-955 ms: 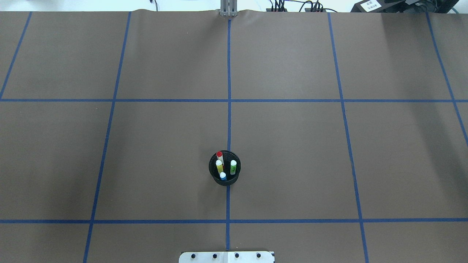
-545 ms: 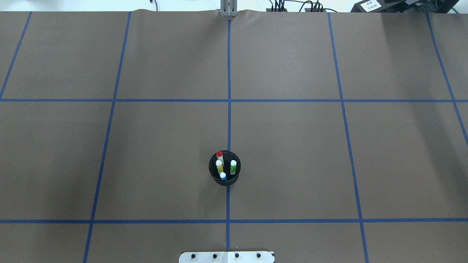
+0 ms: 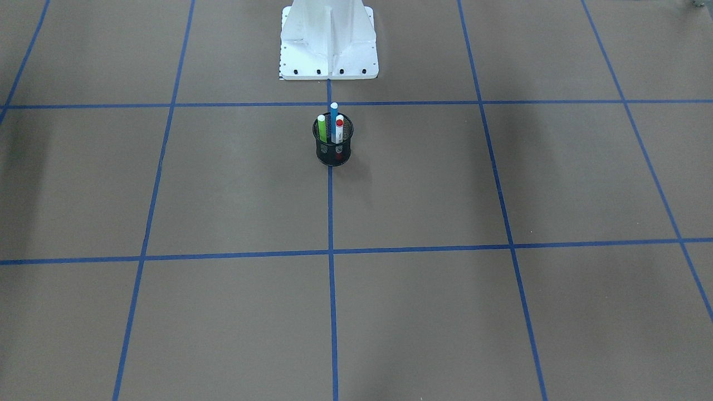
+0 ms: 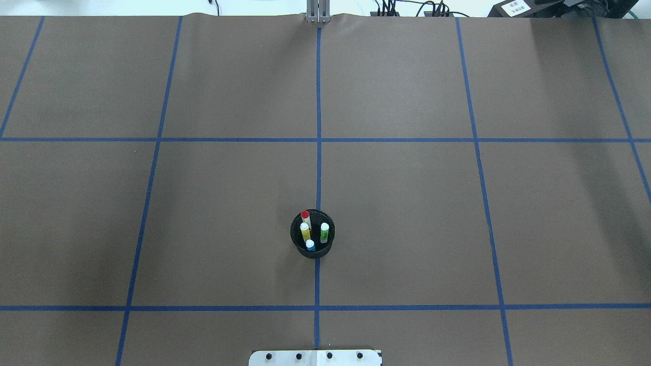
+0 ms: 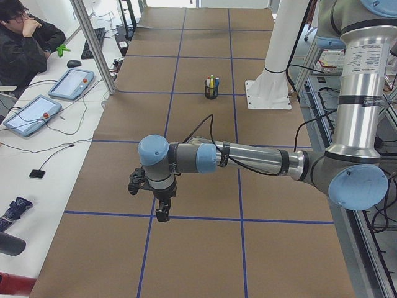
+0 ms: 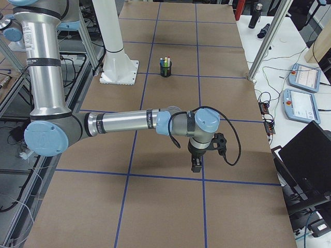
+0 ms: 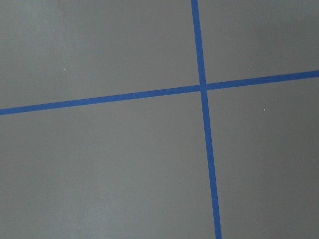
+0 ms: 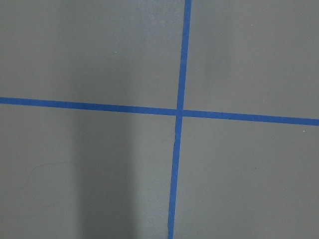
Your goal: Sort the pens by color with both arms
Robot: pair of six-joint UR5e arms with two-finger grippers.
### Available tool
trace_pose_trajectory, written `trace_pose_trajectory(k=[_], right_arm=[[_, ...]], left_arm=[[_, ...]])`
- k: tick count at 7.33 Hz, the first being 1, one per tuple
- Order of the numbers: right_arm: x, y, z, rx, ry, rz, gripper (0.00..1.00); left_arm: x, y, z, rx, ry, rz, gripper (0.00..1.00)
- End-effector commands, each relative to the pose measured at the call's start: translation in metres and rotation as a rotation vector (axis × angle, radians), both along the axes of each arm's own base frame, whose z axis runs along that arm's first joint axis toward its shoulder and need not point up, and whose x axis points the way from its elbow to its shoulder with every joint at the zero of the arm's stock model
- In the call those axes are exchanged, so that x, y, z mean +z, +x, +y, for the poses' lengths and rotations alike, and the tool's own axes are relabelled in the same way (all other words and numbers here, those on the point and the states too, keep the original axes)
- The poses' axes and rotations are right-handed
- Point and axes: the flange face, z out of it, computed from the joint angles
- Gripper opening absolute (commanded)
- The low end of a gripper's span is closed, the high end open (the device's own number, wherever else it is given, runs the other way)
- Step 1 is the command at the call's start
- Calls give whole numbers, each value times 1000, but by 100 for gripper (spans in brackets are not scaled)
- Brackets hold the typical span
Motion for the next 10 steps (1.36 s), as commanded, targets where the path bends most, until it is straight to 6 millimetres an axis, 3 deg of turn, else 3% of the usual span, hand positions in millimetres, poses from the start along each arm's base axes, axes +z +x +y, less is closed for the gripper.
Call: trace_pose_trajectory(k=[1, 3, 4, 6, 7, 8, 10], right_arm=[[1, 0, 0, 5, 0, 0, 100], [-30, -7, -13, -2, 46, -4, 100], [-53, -34, -15, -28, 57, -8, 100], [-123, -106, -7, -10, 36, -40, 100], [-156, -142, -8, 14, 4, -58, 100], [-185, -183, -10, 7, -23, -76, 100], [-262, -260, -14, 4, -98, -90, 99]], left_arm=[[0, 0, 0, 0, 0, 0, 100], [-2, 0, -1, -1, 4, 0, 100], [-2, 0, -1, -1, 4, 0, 100], [-8, 0, -4, -2, 13, 1, 100], [-23, 1, -15, -4, 34, 6, 100], [-29, 4, -18, -6, 35, 56, 100], [-34, 6, -20, -6, 43, 82, 100]])
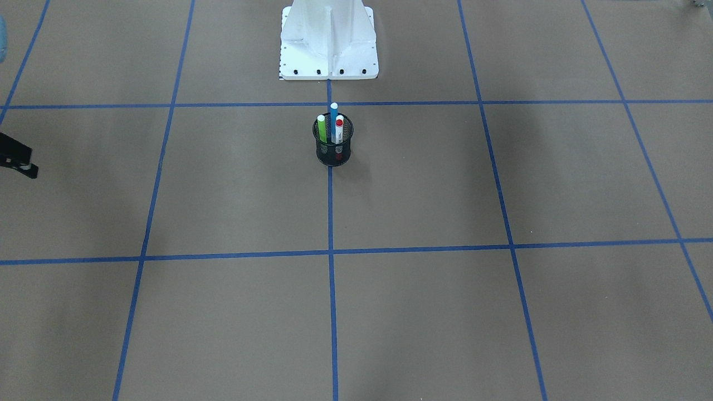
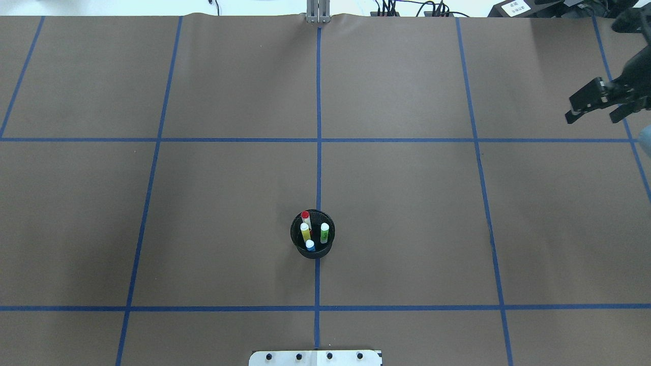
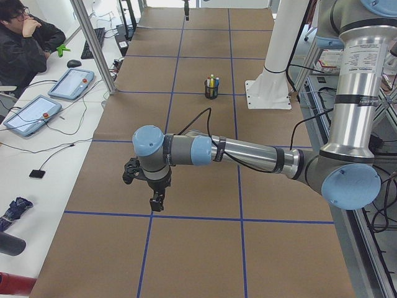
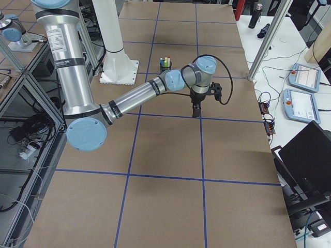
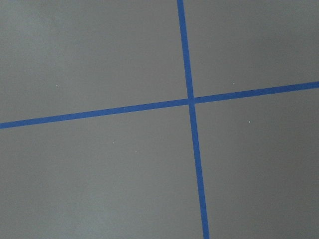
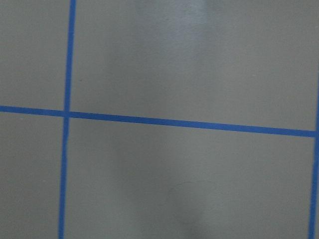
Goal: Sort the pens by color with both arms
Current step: 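Move the right gripper in over the black mesh pen cup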
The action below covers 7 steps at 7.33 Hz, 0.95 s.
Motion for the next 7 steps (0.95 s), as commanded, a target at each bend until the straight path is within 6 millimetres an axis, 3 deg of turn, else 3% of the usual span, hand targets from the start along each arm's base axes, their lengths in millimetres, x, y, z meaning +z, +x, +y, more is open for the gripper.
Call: trace_pose_trajectory(k=[1, 3, 4, 6, 7], right_arm=[[-80, -75, 8, -36, -68, -8, 99], [-131, -121, 29, -91, -115, -58, 99], [-151, -143, 52, -118, -140, -87, 99], [-186, -189, 93, -163, -168, -107, 99], [-191, -209, 113, -191, -174, -101, 99]], left_arm=[[-5, 2, -3, 3, 14, 17, 100], [-7, 3, -4, 4, 20, 18, 100], [-7, 6, -5, 6, 16, 52, 100], [-9, 7, -5, 6, 17, 60, 100], [-8, 6, -5, 5, 14, 60, 100]])
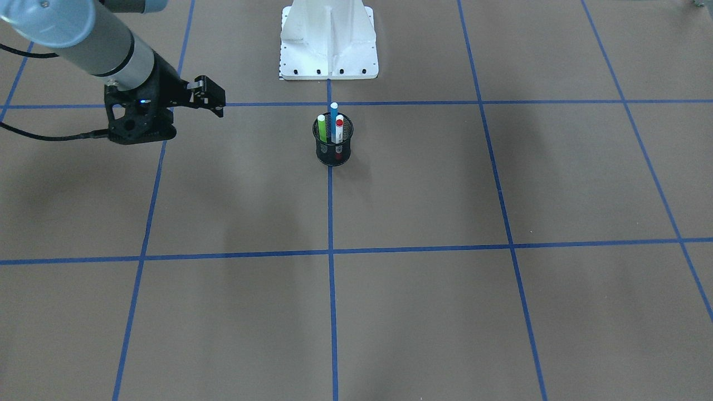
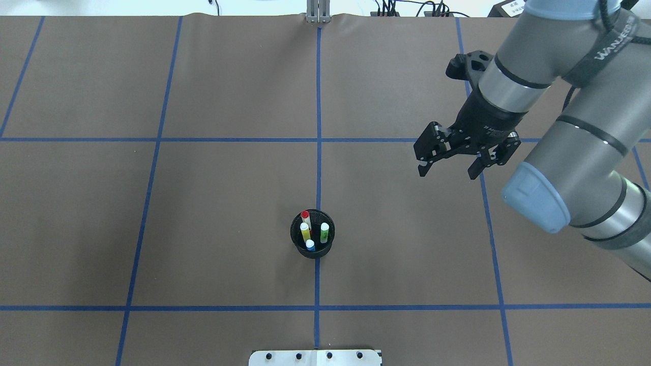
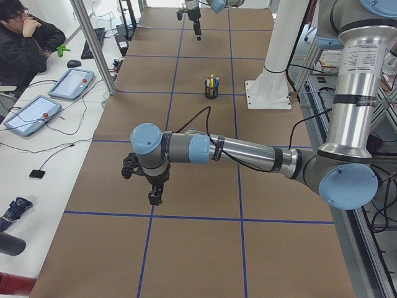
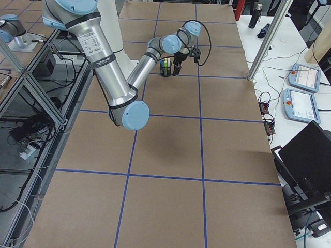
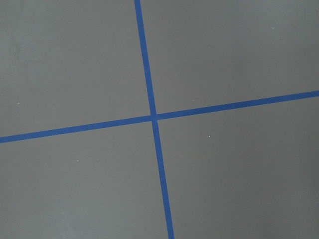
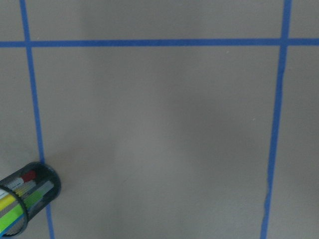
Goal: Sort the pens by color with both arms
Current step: 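Move the right gripper in over the black mesh pen cup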
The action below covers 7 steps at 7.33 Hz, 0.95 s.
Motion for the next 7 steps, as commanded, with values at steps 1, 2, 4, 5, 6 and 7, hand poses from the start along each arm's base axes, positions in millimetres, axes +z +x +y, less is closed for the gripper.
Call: trace_pose_trajectory(k=[1, 2, 4, 5, 6, 7], right_arm=[[-34, -47, 42, -70, 8, -24, 99], [-47, -71, 61, -103, 13, -26, 99], [-62, -106, 90, -148, 73, -14, 99], [-75, -122, 92, -154, 74, -13, 99], [-86, -142, 93, -150, 45, 2, 99], [-98, -163, 90, -144, 33, 20, 99]], left_arm=[[2, 0, 1, 1, -3, 3, 100], [-2, 0, 1, -1, 3, 4, 100], [-2, 0, 1, -1, 3, 3, 100], [-1, 0, 1, -1, 1, 3, 100], [-1, 0, 1, -1, 0, 3, 100], [2, 0, 1, -1, -3, 3, 100]])
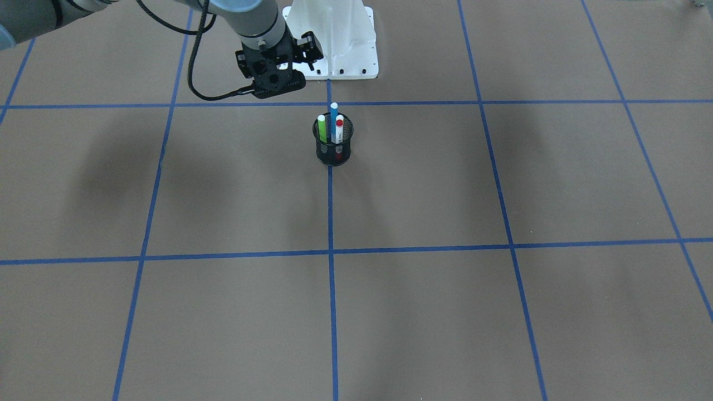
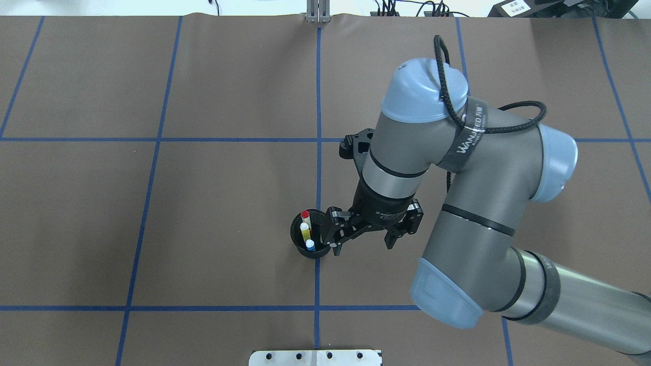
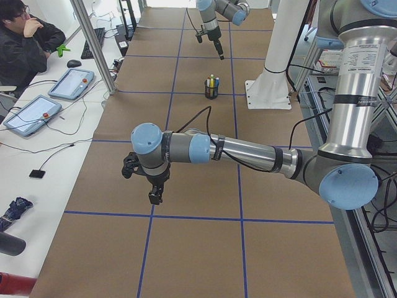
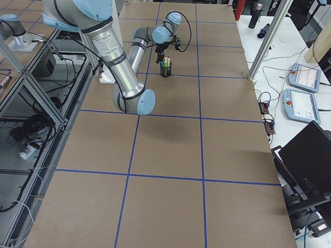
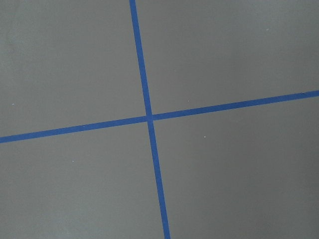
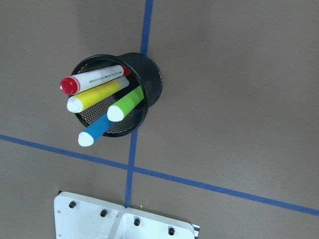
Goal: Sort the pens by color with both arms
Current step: 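Move the right gripper in over the black mesh pen cup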
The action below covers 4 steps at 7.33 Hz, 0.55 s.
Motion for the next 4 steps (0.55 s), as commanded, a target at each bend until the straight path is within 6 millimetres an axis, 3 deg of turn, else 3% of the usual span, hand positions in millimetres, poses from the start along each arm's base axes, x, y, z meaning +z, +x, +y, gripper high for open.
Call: trace_pose_trajectory(k=[1, 4], right_arm=[[-25, -44, -2, 15, -15, 40, 99], [-35, -54, 5, 60, 33, 36, 94]], left_arm=[[3, 0, 0, 0, -6, 0, 100], [1, 0, 0, 0, -3, 0, 100]])
